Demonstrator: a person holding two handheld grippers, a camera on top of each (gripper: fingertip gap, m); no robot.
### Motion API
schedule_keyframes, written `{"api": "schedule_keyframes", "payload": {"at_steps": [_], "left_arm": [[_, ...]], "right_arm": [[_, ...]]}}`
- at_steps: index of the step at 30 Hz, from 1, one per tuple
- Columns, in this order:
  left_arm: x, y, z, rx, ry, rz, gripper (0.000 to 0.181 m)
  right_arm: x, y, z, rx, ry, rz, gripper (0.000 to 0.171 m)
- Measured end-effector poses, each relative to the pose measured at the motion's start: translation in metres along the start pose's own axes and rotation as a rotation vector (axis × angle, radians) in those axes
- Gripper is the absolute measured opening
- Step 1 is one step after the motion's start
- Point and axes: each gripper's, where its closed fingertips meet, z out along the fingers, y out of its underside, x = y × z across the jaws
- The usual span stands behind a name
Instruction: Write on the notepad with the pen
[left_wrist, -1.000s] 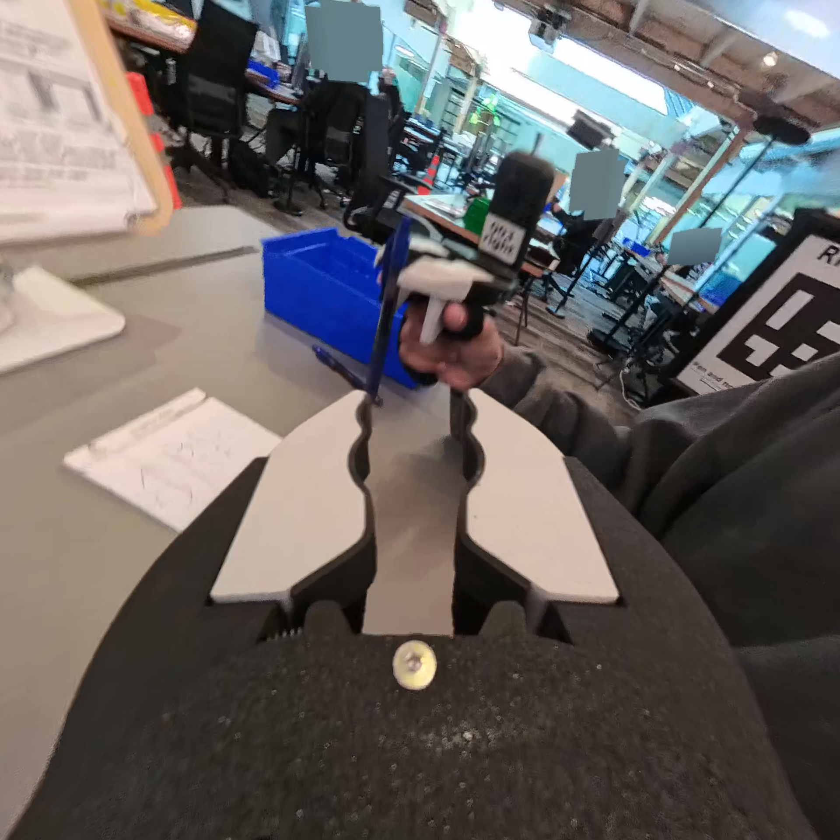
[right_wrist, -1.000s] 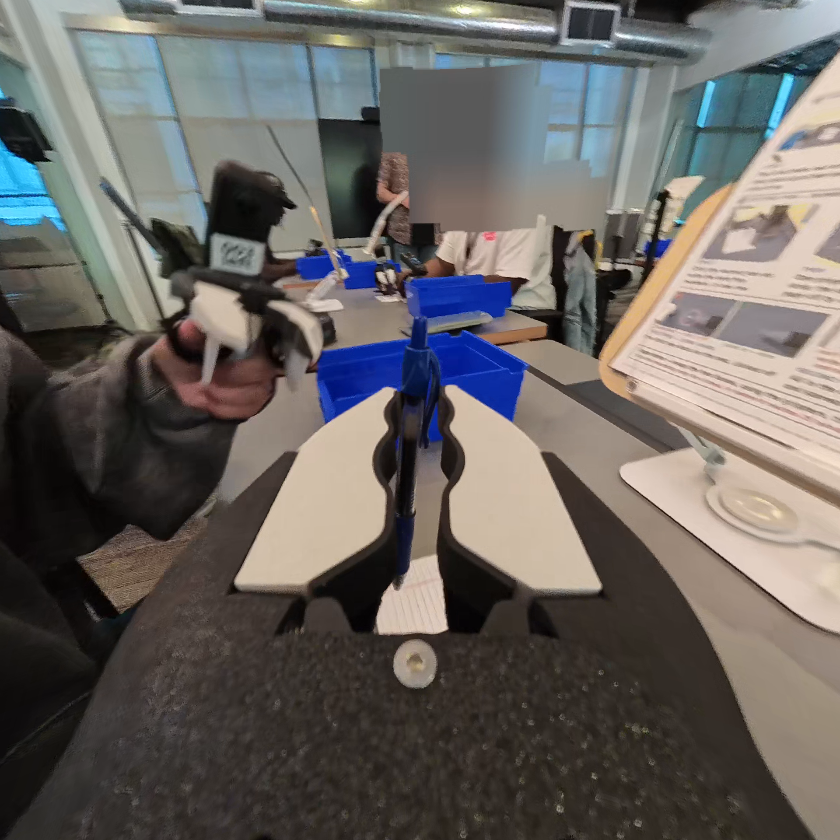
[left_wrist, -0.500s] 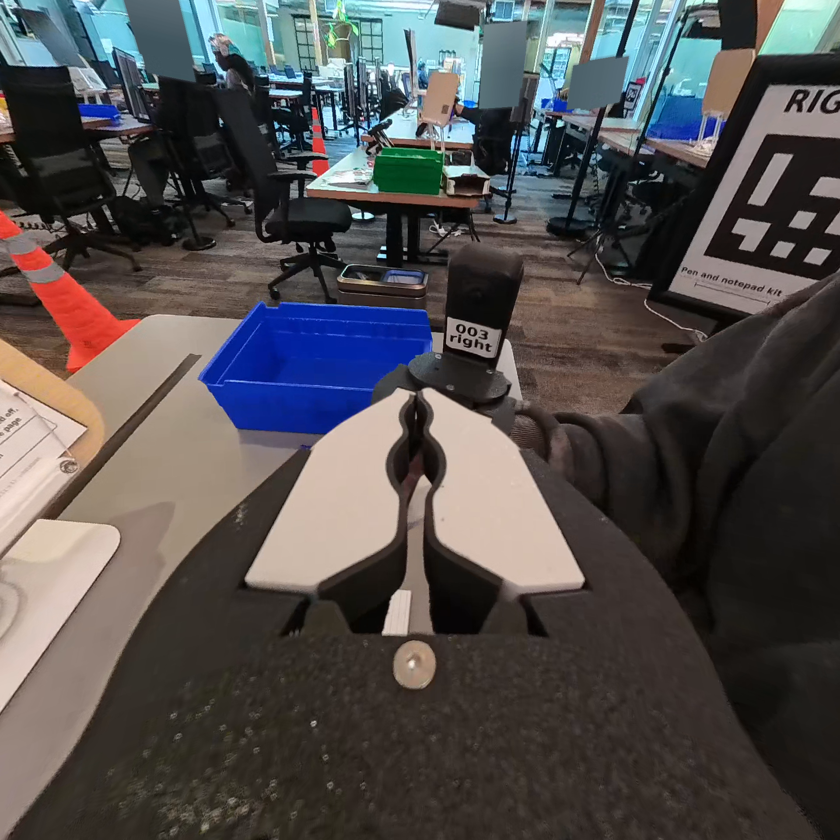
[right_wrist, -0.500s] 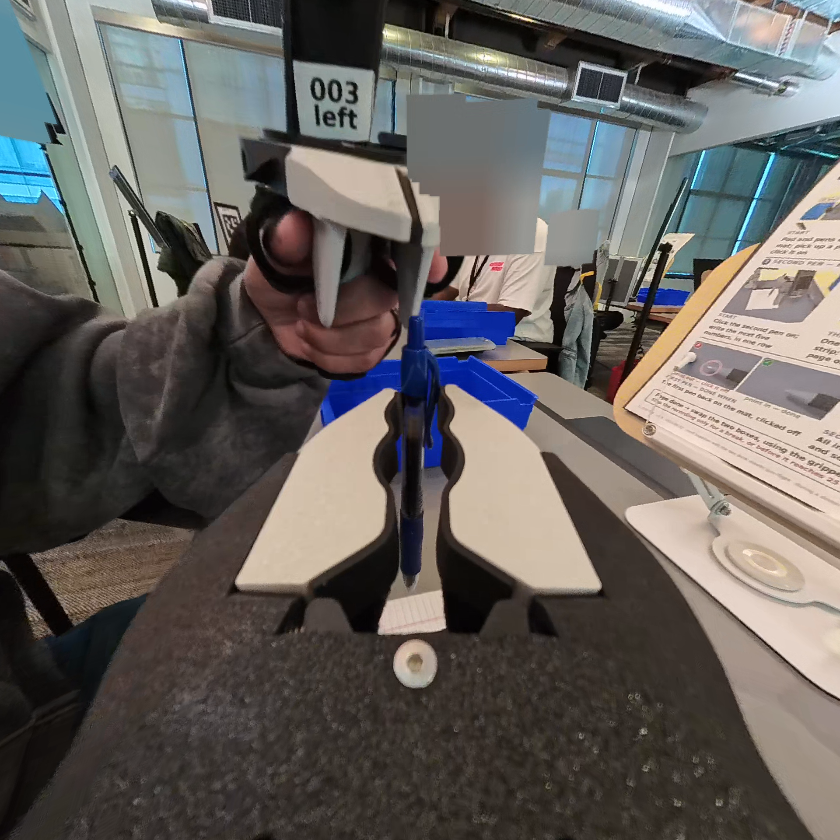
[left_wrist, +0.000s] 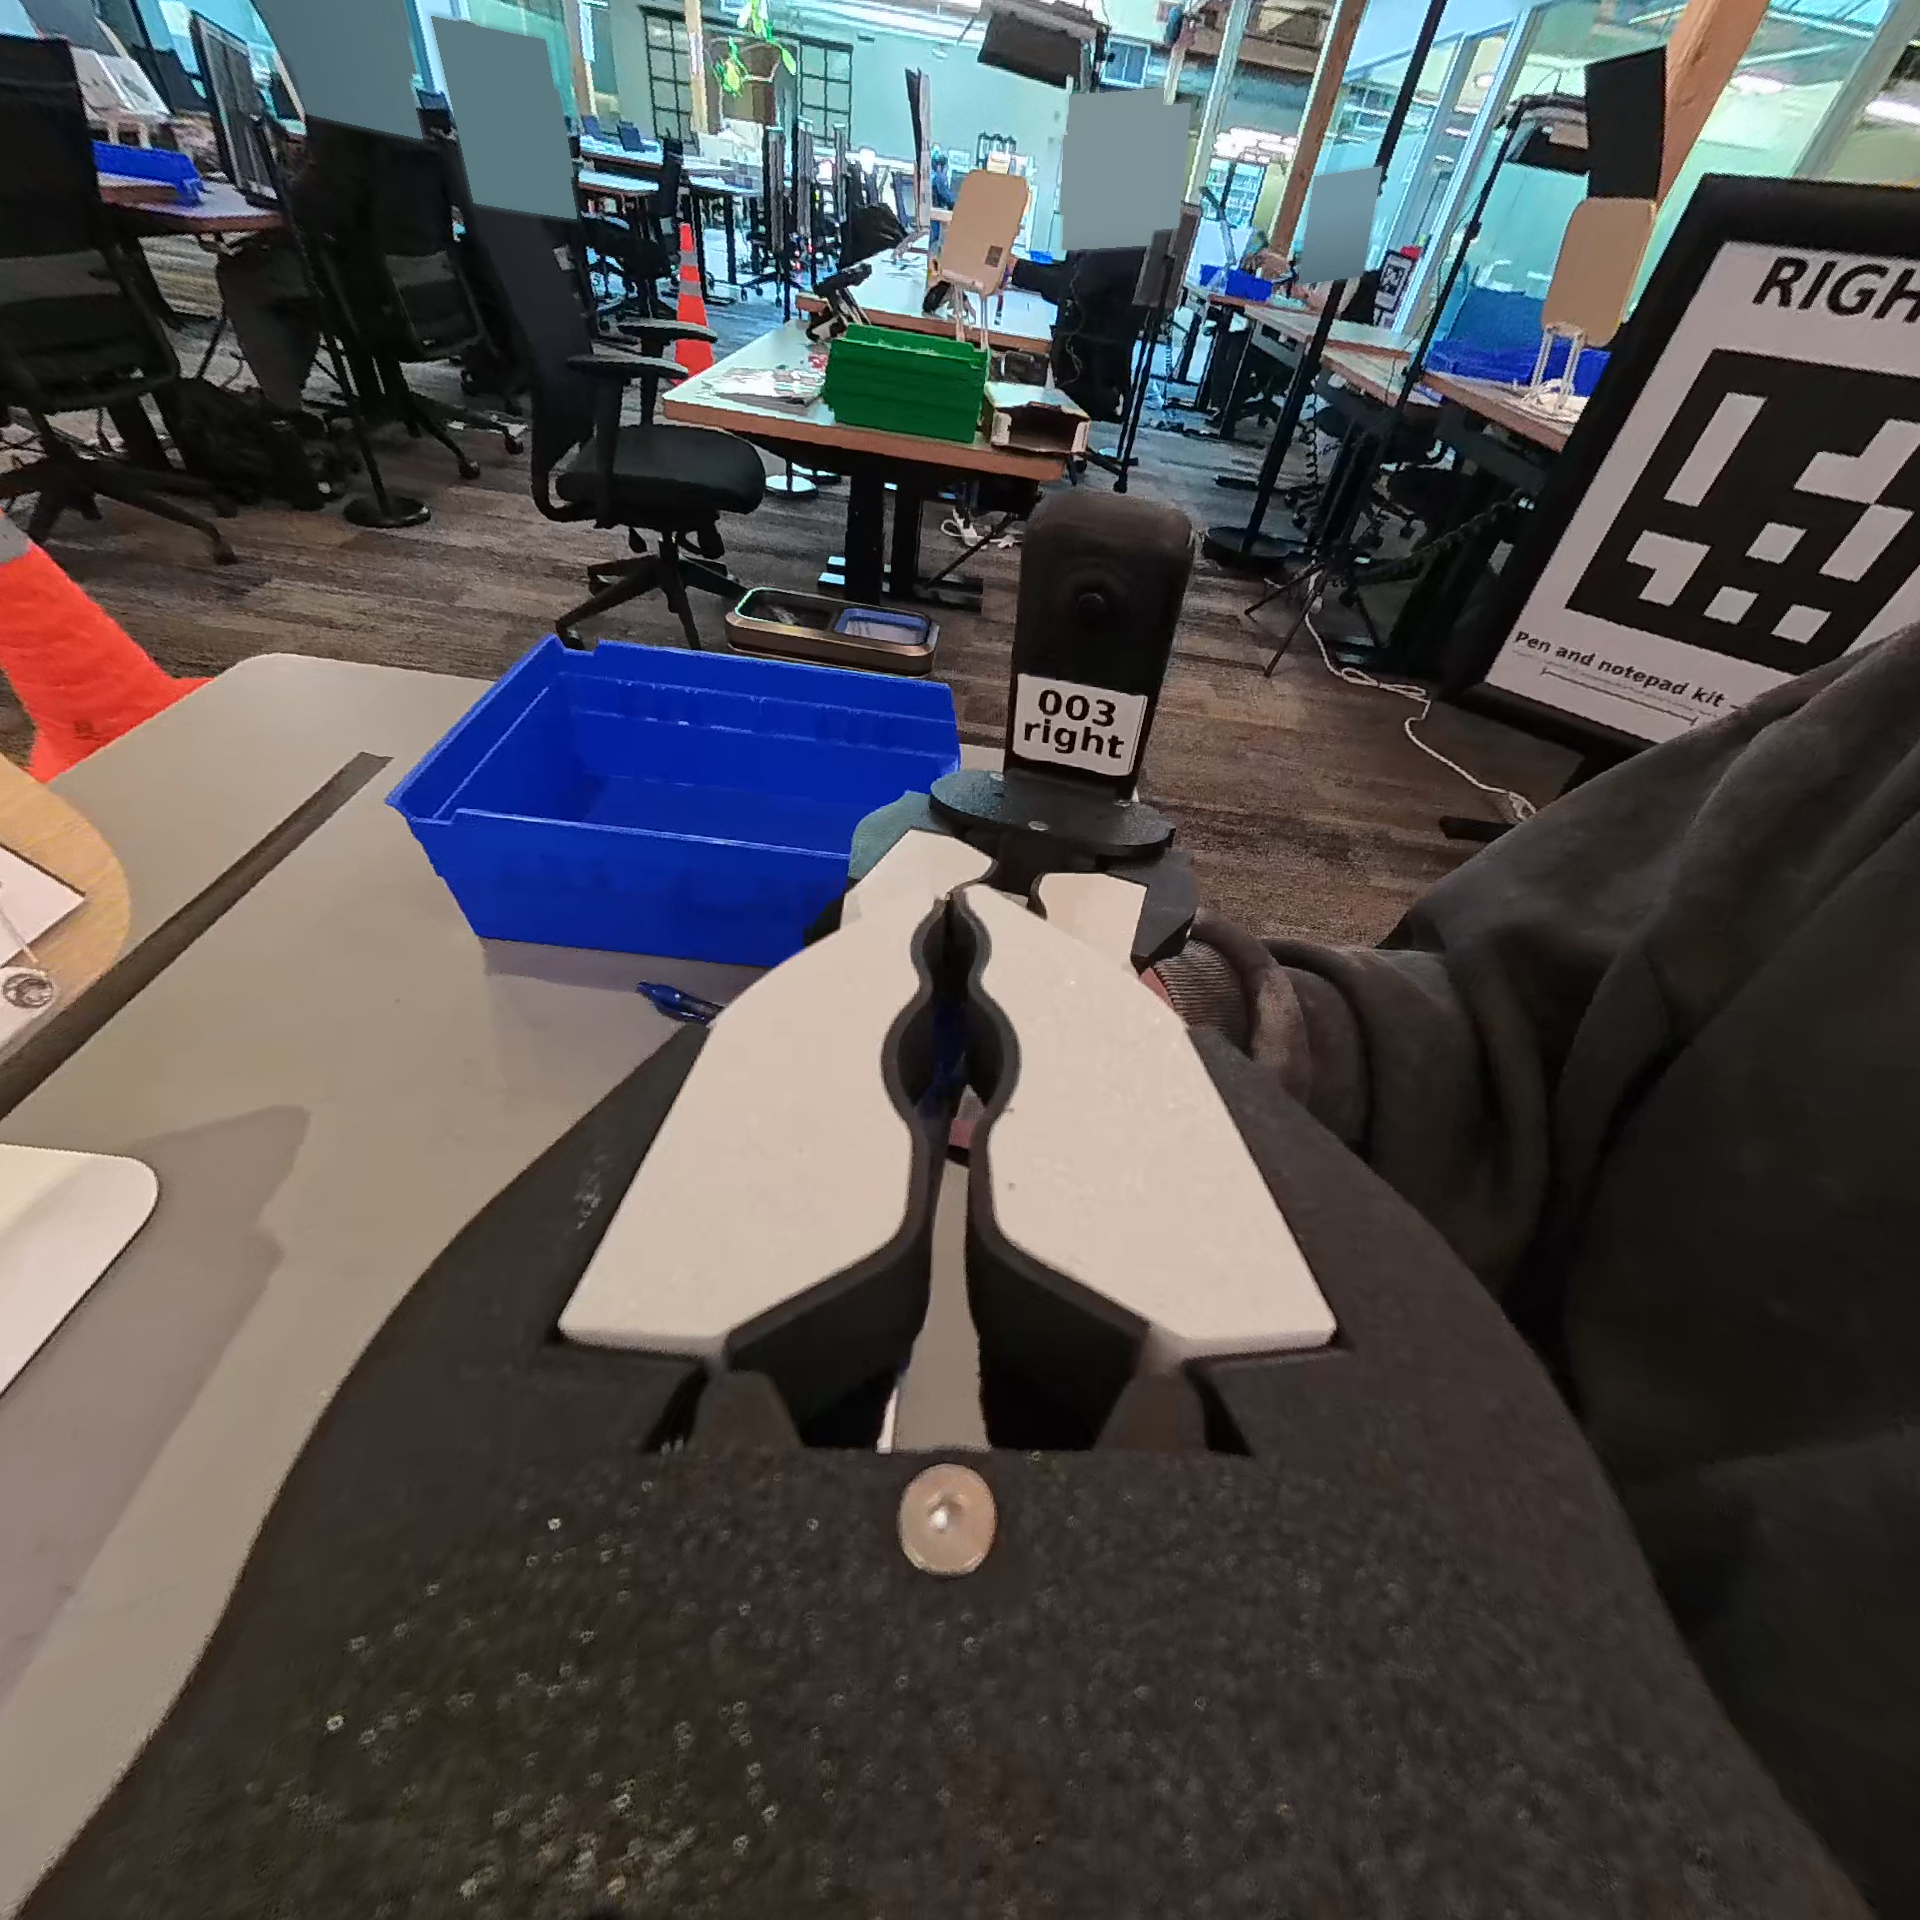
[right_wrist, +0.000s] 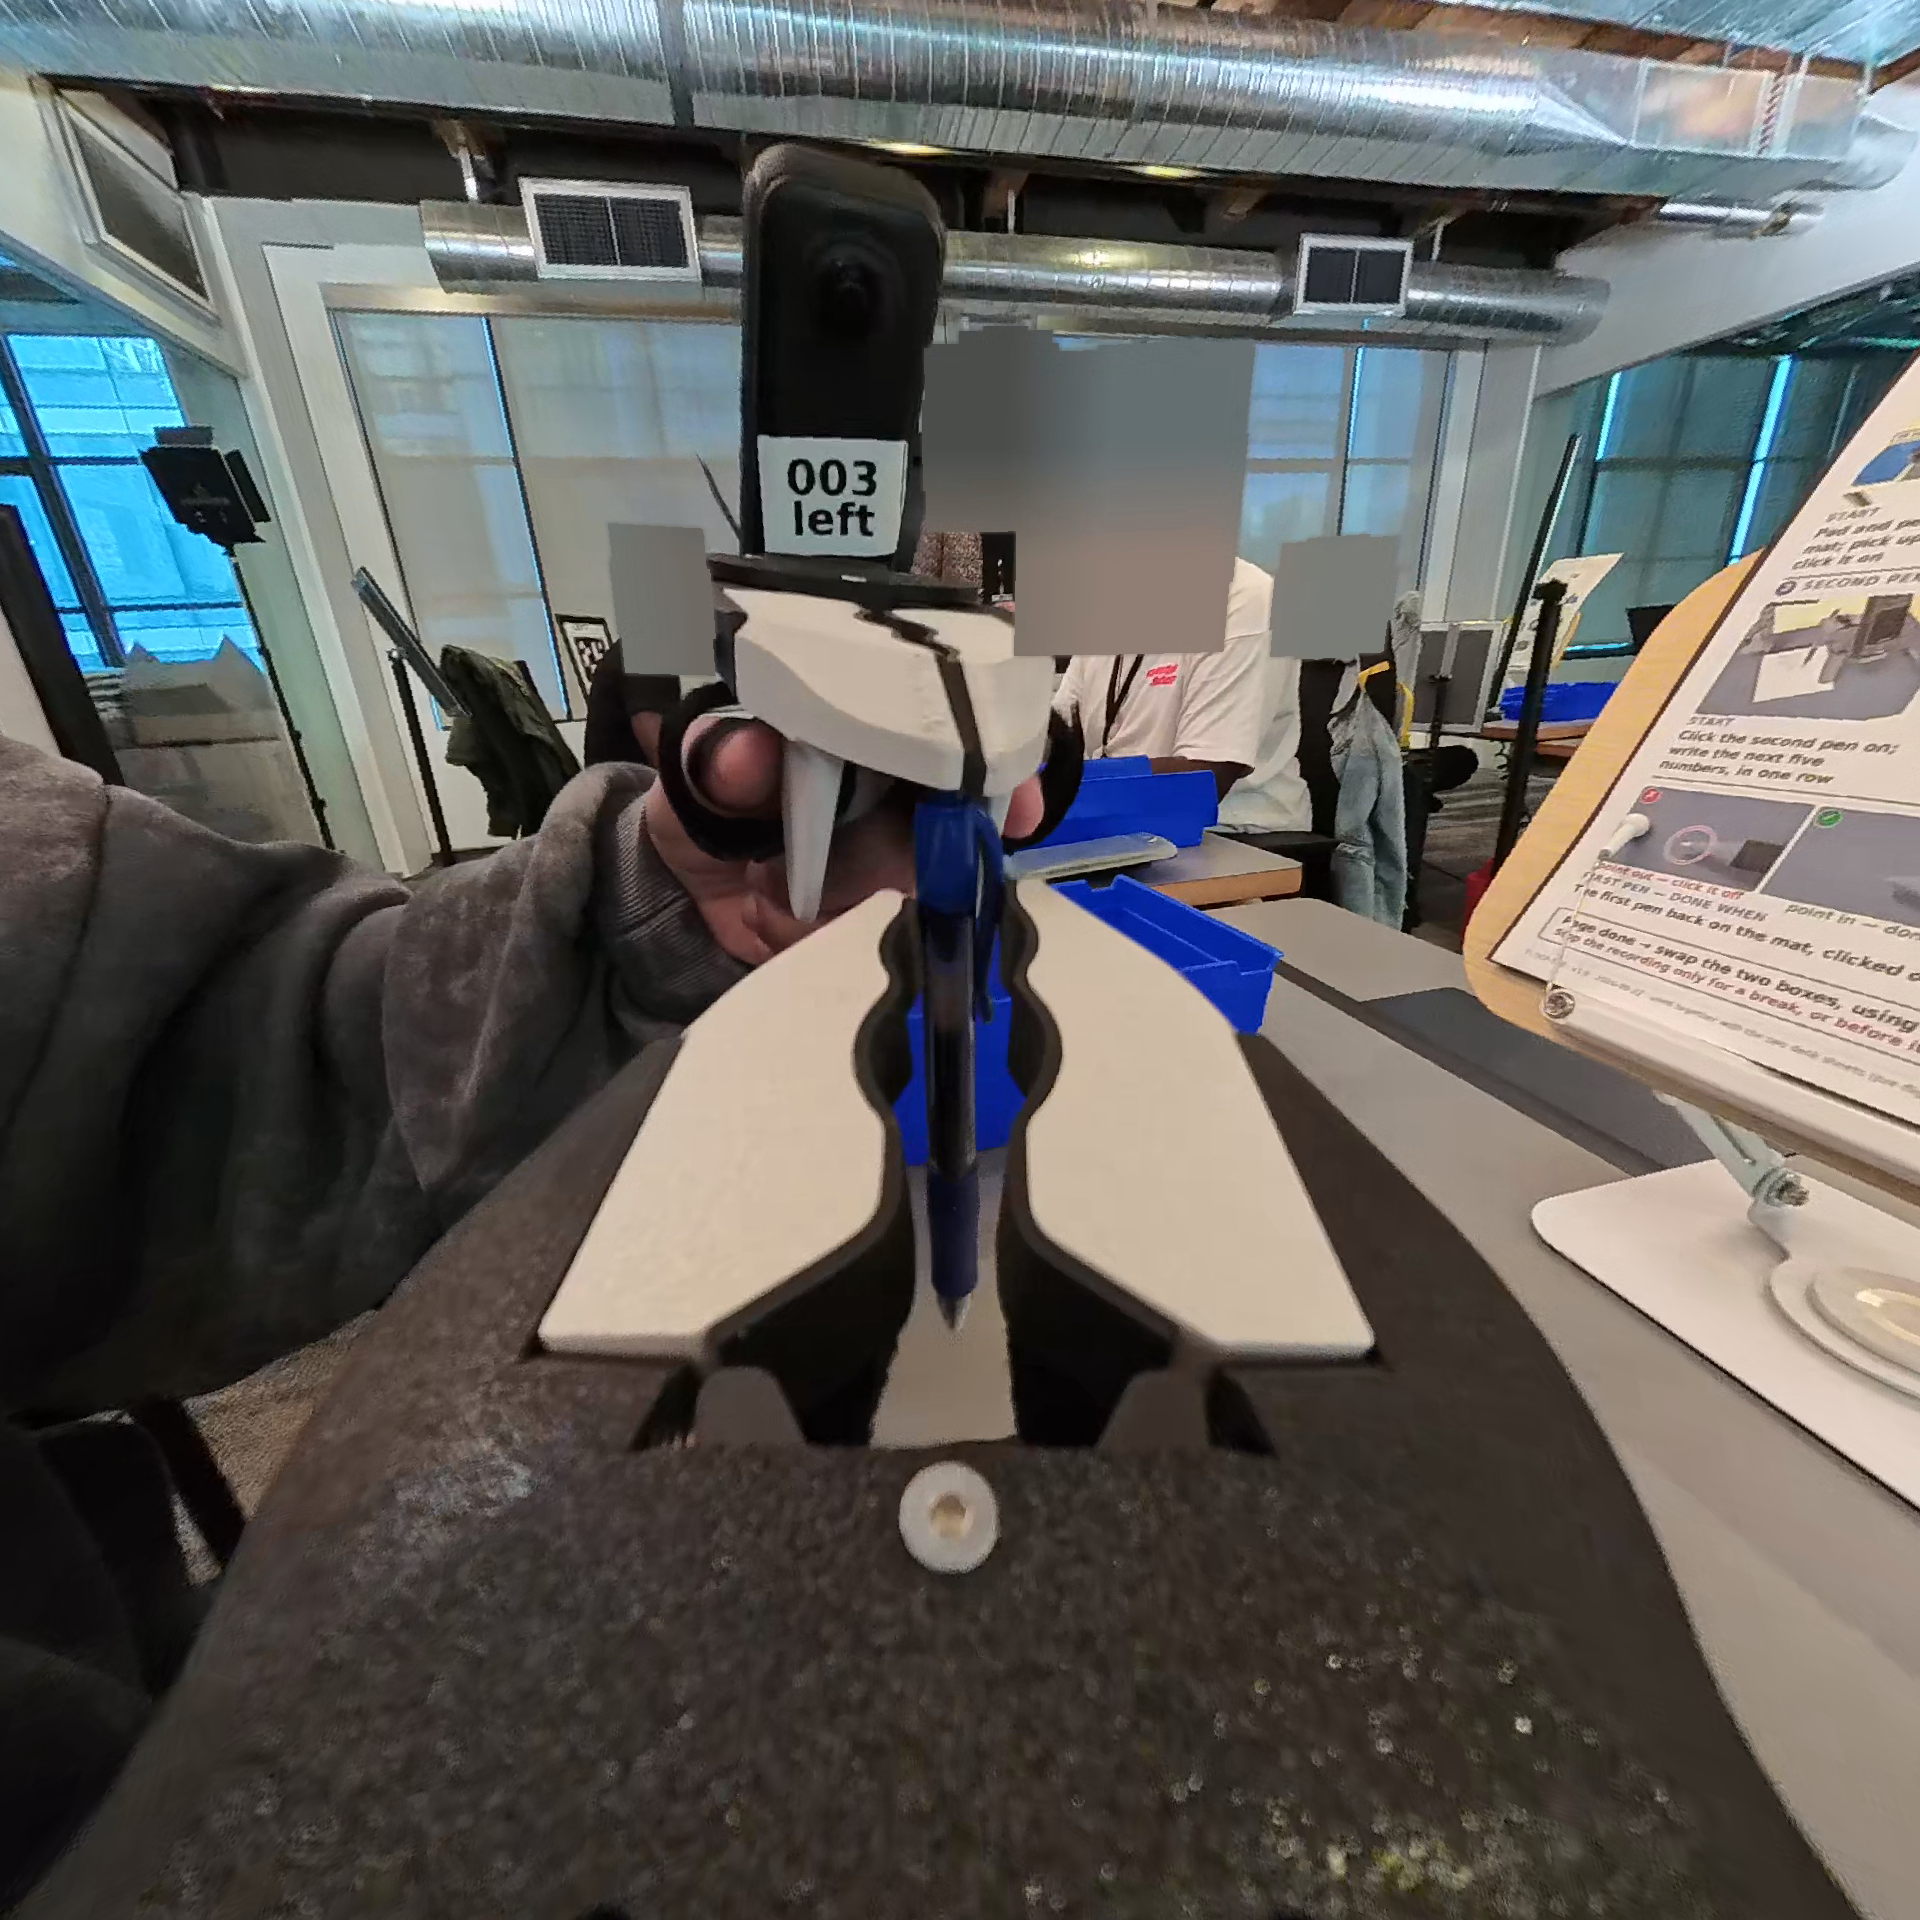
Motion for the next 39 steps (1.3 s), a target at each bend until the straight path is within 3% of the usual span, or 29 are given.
{"api": "schedule_keyframes", "payload": {"at_steps": [10, 13, 15, 17, 19, 20, 22, 24, 29, 39], "left_arm": [[-0.003, 0.003, 0.003, -0.011, -0.018, -0.006, 0.000], [0.001, -0.014, -0.012, 0.070, -0.042, -0.028, 0.000], [0.005, -0.021, -0.036, 0.162, -0.115, -0.064, 0.020], [-0.002, 0.003, -0.061, 0.171, -0.292, -0.142, 0.041], [-0.012, 0.066, -0.084, 0.033, -0.512, -0.209, 0.076], [-0.014, 0.099, -0.097, -0.017, -0.629, -0.228, 0.086], [-0.009, 0.151, -0.120, -0.030, -0.807, -0.264, 0.092], [0.003, 0.182, -0.132, 0.004, -0.881, -0.318, 0.095], [0.019, 0.199, -0.144, 0.098, -0.930, -0.279, 0.086], [0.021, 0.218, -0.136, 0.077, -0.816, -0.291, 0.080]], "right_arm": [[0.003, 0.000, -0.002, 0.010, 0.012, 0.007, 0.013], [0.007, -0.006, -0.007, 0.041, 0.024, 0.000, 0.014], [0.010, -0.003, -0.008, 0.024, 0.047, -0.019, 0.014], [0.012, 0.001, -0.009, 0.027, 0.081, -0.036, 0.014], [0.018, 0.009, -0.010, 0.018, 0.142, -0.058, 0.014], [0.023, 0.014, -0.010, 0.021, 0.188, -0.054, 0.014], [0.031, 0.026, -0.008, 0.038, 0.279, -0.007, 0.014], [0.038, 0.047, -0.001, 0.021, 0.371, 0.022, 0.014], [0.051, 0.080, 0.026, -0.040, 0.478, -0.006, 0.014], [0.093, 0.121, 0.053, -0.192, 0.602, 0.036, 0.014]]}}
